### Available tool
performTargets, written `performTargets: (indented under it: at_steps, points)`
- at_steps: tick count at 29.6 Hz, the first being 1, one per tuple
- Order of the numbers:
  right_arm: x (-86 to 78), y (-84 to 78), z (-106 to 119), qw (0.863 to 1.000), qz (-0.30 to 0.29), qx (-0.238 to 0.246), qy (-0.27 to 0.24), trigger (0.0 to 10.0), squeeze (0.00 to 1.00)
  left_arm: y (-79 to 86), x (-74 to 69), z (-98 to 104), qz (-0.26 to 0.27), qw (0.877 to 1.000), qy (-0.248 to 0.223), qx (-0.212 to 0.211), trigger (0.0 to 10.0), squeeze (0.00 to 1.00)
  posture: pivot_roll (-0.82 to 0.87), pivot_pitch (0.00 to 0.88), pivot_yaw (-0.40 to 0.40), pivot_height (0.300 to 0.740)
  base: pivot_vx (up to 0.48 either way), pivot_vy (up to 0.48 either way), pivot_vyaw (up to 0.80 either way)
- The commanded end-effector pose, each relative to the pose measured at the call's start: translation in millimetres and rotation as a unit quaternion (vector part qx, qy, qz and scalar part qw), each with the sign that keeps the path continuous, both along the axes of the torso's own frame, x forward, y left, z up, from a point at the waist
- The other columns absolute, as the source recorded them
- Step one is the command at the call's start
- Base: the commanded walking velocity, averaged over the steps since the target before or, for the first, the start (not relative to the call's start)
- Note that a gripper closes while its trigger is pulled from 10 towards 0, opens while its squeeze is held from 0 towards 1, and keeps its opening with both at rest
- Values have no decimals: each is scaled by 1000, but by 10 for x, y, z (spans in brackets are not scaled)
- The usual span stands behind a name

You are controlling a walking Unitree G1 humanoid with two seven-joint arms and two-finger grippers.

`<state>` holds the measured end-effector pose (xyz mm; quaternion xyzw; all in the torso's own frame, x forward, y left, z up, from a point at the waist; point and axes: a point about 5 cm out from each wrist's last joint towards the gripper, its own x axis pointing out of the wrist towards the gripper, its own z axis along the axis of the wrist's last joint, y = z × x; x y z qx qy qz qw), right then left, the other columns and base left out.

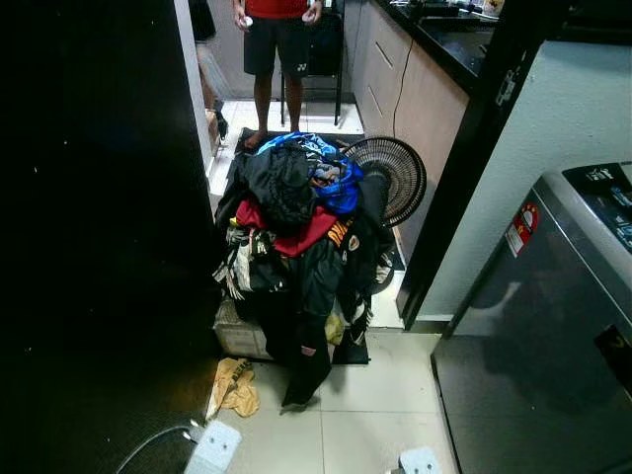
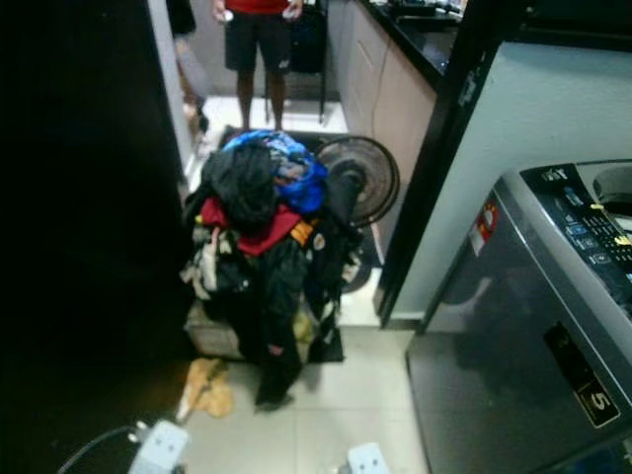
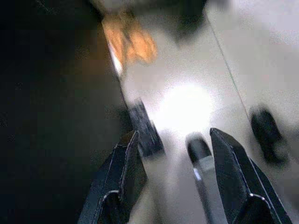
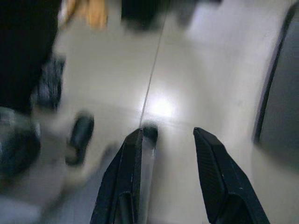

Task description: Clothes washing

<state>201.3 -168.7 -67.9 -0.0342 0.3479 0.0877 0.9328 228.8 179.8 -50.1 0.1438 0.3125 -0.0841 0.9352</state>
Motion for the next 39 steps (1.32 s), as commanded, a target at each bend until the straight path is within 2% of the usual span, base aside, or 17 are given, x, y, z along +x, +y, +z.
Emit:
performTargets:
  at_steps: [1, 3, 4, 7, 8, 9, 10, 11, 13, 14, 18, 22, 24, 27, 30, 32, 39]
  points:
    - [128, -63, 110, 998, -30, 25, -43, 10000, 0, -4, 97, 113, -6, 999, -46, -7, 10000, 0, -60, 59, 0, 740, 0, 0, 0]
    - [258, -55, 238, 995, -31, 37, -91, 10000, 0, -6, 185, 247, -11, 996, -90, -21, 10000, 0, -53, 59, -2, 740, 0, 0, 0]
    - [258, -55, 238, 995, -31, 37, -91, 10000, 0, -6, 185, 247, -11, 996, -90, -21, 10000, 0, -53, 59, -2, 740, 0, 0, 0]
    - [335, -24, 342, 990, -26, 40, -132, 10000, 0, -20, 216, 348, -20, 992, -123, -29, 10000, 0, -51, 59, -4, 740, 0, 0, 0]
    - [367, -8, 414, 986, -25, 37, -161, 10000, 0, -39, 217, 413, -29, 989, -143, -32, 10000, 0, -47, 62, -10, 740, 0, 0, 0]
    - [367, -8, 414, 986, -25, 37, -161, 10000, 0, -39, 217, 413, -29, 989, -143, -32, 10000, 0, -47, 62, -10, 740, 0, 0, 0]
    - [469, 56, 704, 968, -19, 39, -247, 10000, 0, -152, 254, 709, -47, 976, -203, -60, 10000, 0, -47, 63, -9, 740, 0, 0, 0]
    - [469, 56, 704, 968, -19, 39, -247, 10000, 0, -152, 254, 709, -47, 976, -203, -60, 10000, 0, -47, 63, -9, 740, 0, 0, 0]
    - [537, 108, 948, 952, -14, 44, -303, 10000, 0, -241, 298, 958, -51, 965, -244, -81, 10000, 0, -47, 62, -9, 740, 0, 0, 0]
    - [537, 108, 948, 952, -14, 44, -303, 10000, 0, -241, 298, 958, -51, 965, -244, -81, 10000, 0, -47, 62, -9, 740, 0, 0, 0]
    - [742, 131, 1378, 921, -36, 66, -382, 10000, 0, -431, 532, 1418, -50, 941, -313, -117, 10000, 0, -55, 54, -9, 740, 0, 0, 0]
    - [789, 134, 1507, 911, -40, 72, -404, 10000, 0, -511, 594, 1552, -56, 933, -332, -128, 10000, 0, -63, 46, -8, 740, 0, 0, 0]
    - [818, 151, 1659, 899, -39, 80, -430, 10000, 0, -611, 659, 1706, -66, 921, -358, -137, 10000, 0, -71, 42, -6, 740, 0, 0, 0]
    - [792, 163, 1768, 892, -40, 87, -442, 10000, 0, -661, 656, 1839, -72, 914, -373, -138, 10000, 0, -81, 35, -4, 740, 0, 0, 0]
    - [771, 168, 1820, 889, -43, 92, -447, 10000, 0, -678, 646, 1915, -76, 911, -382, -138, 10000, 0, -83, 35, -4, 740, 0, 0, 0]
    - [754, 171, 1911, 884, -44, 97, -455, 10000, 0, -699, 638, 2039, -86, 903, -398, -137, 10000, 0, -83, 35, -4, 740, 142, 0, 0]
    - [788, 137, 1959, 885, -51, 93, -453, 10000, 0, -700, 664, 2131, -78, 900, -406, -141, 10000, 0, -92, 40, -1, 740, 362, 0, 0]
